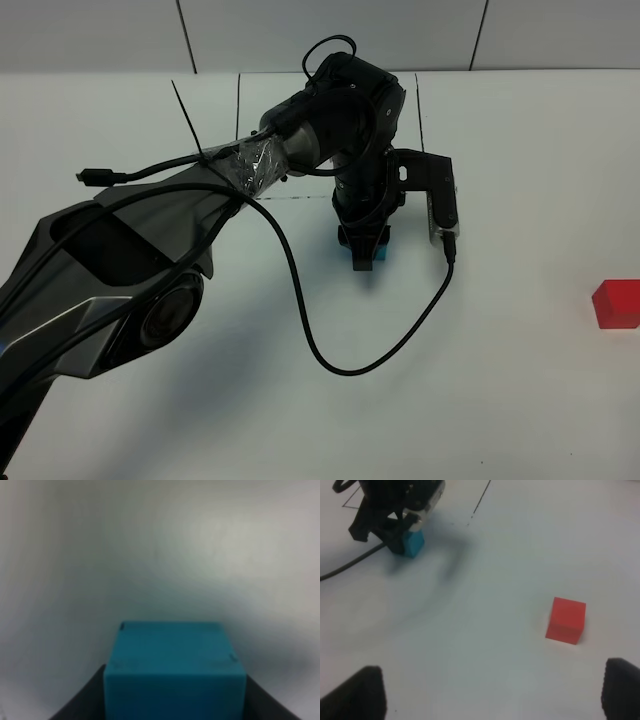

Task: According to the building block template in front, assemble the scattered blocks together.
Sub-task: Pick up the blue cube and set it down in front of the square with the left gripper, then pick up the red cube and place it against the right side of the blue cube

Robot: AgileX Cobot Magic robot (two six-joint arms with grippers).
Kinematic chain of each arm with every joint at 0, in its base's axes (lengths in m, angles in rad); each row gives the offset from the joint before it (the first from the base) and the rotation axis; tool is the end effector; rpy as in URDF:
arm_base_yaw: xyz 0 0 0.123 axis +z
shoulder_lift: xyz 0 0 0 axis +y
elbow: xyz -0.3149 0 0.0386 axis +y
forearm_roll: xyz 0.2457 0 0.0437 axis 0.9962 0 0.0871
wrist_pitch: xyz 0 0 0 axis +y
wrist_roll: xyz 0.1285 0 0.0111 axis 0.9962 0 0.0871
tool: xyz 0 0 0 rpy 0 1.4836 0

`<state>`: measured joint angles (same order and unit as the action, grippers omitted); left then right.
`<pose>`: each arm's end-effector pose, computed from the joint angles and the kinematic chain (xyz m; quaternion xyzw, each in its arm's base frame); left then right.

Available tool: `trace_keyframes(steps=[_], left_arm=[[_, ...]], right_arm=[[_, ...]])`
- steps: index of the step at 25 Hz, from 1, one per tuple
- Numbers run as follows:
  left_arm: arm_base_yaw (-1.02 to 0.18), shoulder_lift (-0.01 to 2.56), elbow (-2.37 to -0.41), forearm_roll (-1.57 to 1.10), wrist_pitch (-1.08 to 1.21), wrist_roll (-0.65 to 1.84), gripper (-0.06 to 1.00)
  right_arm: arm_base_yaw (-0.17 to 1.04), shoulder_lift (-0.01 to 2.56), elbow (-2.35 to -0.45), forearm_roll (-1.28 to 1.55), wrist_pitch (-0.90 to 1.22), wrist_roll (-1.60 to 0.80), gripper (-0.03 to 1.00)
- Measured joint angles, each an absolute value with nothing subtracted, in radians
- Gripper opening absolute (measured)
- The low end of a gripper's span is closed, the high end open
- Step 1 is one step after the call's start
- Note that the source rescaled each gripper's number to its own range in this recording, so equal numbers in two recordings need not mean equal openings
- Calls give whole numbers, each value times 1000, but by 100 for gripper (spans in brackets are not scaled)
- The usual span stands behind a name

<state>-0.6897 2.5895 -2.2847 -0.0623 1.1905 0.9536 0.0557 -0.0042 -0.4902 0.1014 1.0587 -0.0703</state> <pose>0.4247 -0.3600 0.0962 0.7232 0.6851 -0.0188 0.0844 -0.0059 0.0111 0.2565 -0.0555 0.8513 0.0469 0.5197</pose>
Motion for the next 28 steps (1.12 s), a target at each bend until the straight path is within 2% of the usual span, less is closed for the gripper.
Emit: trace_keyframes(steps=[7, 12, 16, 23, 25, 28], left_arm=[[-690, 2590, -2285, -62, 1190, 954, 0], [-690, 2591, -2285, -62, 1190, 954, 6], [-690, 2591, -2285, -69, 1190, 954, 26], [-681, 2540, -2285, -114, 1190, 919, 79], [-681, 2515, -2285, -115, 1191, 890, 90], [-676, 2488, -2285, -115, 1191, 819, 97]], right_arm=[[56, -4, -490, 101, 1059, -70, 74], [56, -4, -490, 101, 1059, -70, 74], [56, -4, -490, 101, 1059, -70, 74], [56, -4, -490, 101, 1059, -70, 74], [56, -4, -490, 101, 1059, -70, 74], [56, -4, -490, 101, 1059, -70, 74]])
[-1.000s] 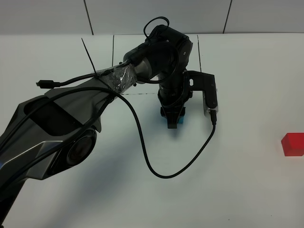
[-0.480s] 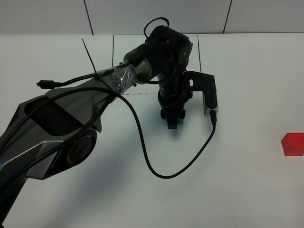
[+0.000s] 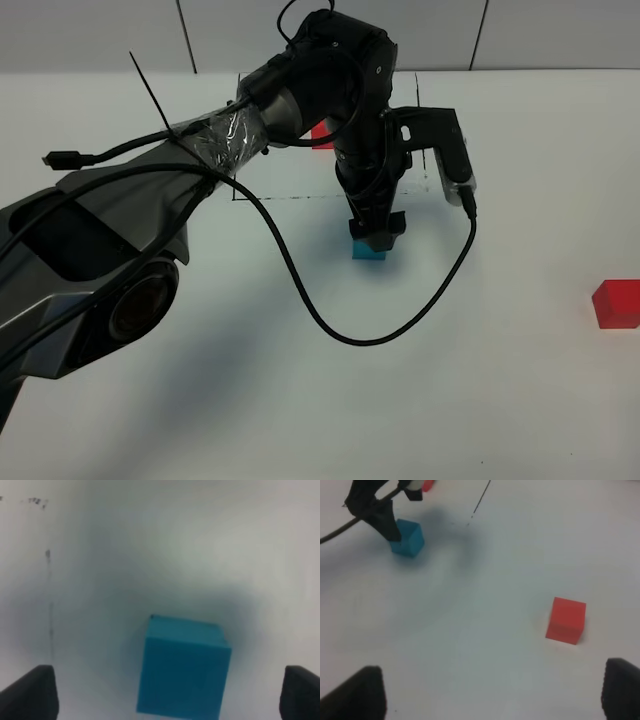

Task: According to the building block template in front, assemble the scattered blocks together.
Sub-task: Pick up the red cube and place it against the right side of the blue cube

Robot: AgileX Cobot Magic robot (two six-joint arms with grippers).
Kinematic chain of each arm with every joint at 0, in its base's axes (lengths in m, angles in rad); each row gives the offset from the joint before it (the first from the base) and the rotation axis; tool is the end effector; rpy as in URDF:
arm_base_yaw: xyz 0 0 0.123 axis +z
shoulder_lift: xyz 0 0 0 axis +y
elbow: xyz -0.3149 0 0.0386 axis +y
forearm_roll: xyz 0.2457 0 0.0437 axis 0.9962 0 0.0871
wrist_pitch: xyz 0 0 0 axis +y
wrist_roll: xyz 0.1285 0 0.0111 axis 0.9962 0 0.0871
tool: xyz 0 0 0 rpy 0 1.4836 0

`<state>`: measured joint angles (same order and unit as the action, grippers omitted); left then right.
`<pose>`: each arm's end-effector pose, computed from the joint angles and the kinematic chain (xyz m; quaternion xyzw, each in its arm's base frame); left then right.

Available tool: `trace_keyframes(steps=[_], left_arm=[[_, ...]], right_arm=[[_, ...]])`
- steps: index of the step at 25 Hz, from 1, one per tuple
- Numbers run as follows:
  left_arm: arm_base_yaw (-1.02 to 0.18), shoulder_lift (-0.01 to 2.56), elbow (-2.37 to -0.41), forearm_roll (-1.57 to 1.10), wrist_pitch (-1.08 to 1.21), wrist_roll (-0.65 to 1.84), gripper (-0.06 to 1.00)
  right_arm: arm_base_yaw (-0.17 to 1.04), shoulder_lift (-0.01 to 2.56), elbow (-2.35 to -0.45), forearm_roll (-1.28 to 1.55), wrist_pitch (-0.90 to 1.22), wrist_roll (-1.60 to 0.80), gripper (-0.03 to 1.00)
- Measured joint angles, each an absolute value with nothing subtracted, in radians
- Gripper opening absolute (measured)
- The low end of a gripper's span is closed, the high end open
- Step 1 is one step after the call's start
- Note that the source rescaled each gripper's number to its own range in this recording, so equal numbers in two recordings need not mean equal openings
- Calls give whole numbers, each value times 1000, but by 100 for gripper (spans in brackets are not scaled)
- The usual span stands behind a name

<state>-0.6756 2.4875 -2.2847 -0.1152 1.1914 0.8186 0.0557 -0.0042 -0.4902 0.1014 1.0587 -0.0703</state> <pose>0.4256 -0.3587 0.1535 0.6621 0.7357 -0.0463 0.1349 -0.0059 0.0111 0.2565 -0.0555 0.8513 0.0469 0.5197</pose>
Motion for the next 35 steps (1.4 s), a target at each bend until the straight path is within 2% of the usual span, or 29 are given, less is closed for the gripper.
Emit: trace_keyframes(steps=[7, 12, 26, 35], left_arm=[[-609, 2427, -2278, -104, 1192, 637, 99], [-521, 2342, -2197, -96, 1192, 563, 99], [-238, 1910, -1741, -89, 1168, 424, 100], [-195, 1551, -1439, 36, 1085, 238, 100]], right_arm=[[56, -4, -490, 101, 1059, -70, 74], [56, -4, -490, 101, 1059, -70, 74], [56, -4, -490, 101, 1059, -70, 74], [56, -4, -490, 101, 1059, -70, 74]])
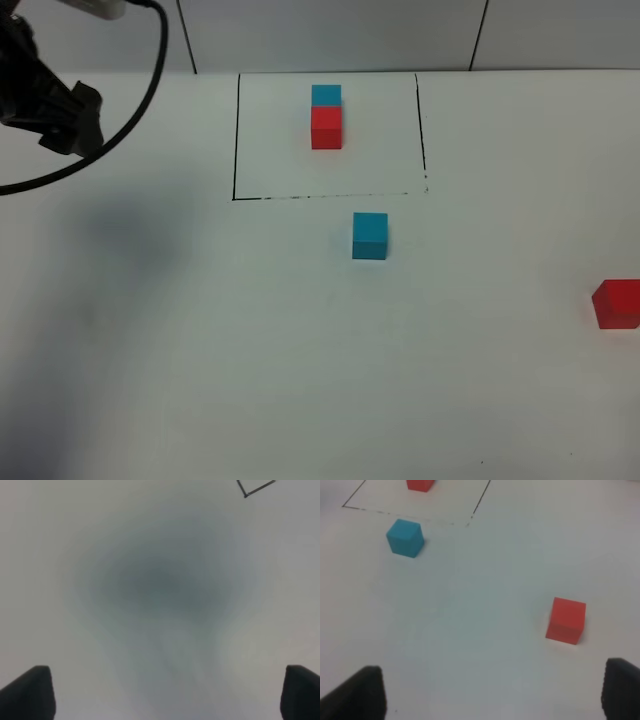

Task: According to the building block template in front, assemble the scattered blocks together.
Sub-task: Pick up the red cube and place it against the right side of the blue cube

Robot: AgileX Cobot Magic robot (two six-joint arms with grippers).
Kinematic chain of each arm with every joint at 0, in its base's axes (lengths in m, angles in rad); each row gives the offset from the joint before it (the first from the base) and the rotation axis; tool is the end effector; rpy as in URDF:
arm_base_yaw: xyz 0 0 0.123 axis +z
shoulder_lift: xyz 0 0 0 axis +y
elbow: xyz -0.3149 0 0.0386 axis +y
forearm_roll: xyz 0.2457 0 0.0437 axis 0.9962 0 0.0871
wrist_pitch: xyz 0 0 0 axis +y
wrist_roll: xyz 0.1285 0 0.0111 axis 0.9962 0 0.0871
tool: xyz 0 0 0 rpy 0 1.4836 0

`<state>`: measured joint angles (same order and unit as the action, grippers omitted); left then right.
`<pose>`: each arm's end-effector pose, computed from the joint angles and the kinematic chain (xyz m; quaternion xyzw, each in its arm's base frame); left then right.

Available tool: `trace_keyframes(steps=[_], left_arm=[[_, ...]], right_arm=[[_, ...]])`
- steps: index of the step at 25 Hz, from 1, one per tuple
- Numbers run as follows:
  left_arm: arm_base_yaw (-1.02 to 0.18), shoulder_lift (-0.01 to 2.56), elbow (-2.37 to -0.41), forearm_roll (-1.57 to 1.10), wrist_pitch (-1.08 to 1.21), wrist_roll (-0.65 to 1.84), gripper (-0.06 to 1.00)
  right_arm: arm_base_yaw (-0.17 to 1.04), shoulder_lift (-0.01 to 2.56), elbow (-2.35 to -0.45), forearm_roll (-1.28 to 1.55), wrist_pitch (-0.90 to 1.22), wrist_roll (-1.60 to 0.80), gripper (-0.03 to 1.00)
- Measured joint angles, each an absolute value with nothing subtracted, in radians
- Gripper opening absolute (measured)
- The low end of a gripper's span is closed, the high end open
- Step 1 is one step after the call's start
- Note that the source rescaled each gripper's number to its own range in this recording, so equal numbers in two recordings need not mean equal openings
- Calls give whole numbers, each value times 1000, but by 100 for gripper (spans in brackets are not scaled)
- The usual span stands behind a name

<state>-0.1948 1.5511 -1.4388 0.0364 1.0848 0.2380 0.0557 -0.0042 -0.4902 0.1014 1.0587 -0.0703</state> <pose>0.3331 -0.0615 0.3390 0.2135 0.9497 0.0225 0.2279 -0.0059 0.0111 0.2565 -0.0555 0.8513 0.0469 0.5197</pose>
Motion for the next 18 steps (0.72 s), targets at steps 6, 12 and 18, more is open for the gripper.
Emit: trace_keyframes(steps=[6, 12, 18], left_arm=[[-195, 1320, -1303, 65, 1095, 136, 100], [-195, 1116, -1183, 83, 1125, 58, 100], [-195, 917, -1059, 93, 1124, 12, 97]], right_arm=[[56, -4, -490, 101, 1059, -70, 74], [56, -4, -490, 101, 1059, -70, 74], [56, -4, -490, 101, 1059, -70, 74]])
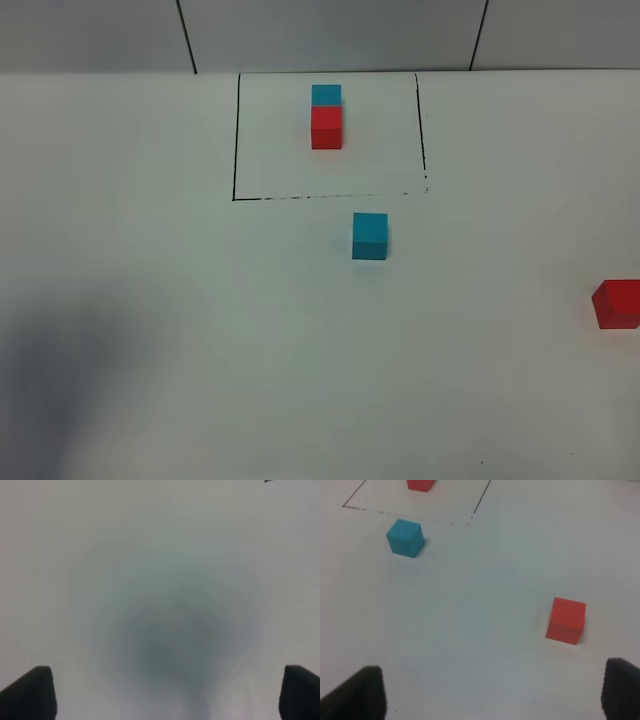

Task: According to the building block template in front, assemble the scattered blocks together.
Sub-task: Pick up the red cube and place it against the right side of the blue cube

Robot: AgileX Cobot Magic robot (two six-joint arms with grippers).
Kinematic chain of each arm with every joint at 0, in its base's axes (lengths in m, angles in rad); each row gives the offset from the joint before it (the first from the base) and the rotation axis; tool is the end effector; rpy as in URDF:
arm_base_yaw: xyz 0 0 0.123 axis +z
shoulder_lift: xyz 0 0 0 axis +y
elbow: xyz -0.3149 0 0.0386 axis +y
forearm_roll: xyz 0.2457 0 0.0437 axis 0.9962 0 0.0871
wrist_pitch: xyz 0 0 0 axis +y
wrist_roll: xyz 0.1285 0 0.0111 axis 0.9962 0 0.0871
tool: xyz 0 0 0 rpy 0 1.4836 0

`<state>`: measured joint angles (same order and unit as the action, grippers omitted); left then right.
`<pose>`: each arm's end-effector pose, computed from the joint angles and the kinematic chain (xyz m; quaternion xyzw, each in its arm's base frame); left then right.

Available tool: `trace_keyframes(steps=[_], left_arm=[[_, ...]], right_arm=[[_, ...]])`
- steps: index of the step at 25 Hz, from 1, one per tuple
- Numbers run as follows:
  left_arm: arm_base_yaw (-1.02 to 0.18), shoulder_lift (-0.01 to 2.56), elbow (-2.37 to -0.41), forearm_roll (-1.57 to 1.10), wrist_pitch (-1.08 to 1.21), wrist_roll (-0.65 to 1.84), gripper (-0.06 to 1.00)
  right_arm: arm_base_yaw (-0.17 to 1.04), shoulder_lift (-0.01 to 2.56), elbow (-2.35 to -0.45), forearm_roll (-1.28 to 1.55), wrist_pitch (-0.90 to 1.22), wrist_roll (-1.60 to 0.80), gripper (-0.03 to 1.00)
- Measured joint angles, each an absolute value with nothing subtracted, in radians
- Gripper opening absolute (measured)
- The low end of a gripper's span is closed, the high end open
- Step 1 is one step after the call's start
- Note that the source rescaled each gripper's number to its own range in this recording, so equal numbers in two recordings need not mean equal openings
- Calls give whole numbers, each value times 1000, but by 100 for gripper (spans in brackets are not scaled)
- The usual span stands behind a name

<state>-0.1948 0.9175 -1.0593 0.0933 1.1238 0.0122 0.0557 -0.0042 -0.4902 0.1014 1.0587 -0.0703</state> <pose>0.1559 -0.0197 0.3743 0.1024 0.9368 0.0160 0.3341 -0.0059 0.0111 0.2565 -0.0555 0.8513 0.0469 0.5197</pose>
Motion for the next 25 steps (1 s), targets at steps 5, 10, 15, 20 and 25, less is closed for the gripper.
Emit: trace_keyframes(steps=[5, 10, 15, 20, 25], left_arm=[[-195, 733, -938, 89, 1112, -11, 95], [-195, 558, -819, 88, 1109, -23, 93], [-195, 371, -719, 88, 1099, -23, 91], [-195, 197, -621, 88, 1089, -23, 90], [-195, 55, -514, 86, 1065, -23, 88]], right_arm=[[56, -4, -490, 101, 1059, -70, 74], [56, -4, -490, 101, 1059, -70, 74], [56, -4, -490, 101, 1059, -70, 74], [56, -4, -490, 101, 1059, -70, 74], [56, -4, -490, 101, 1059, -70, 74]])
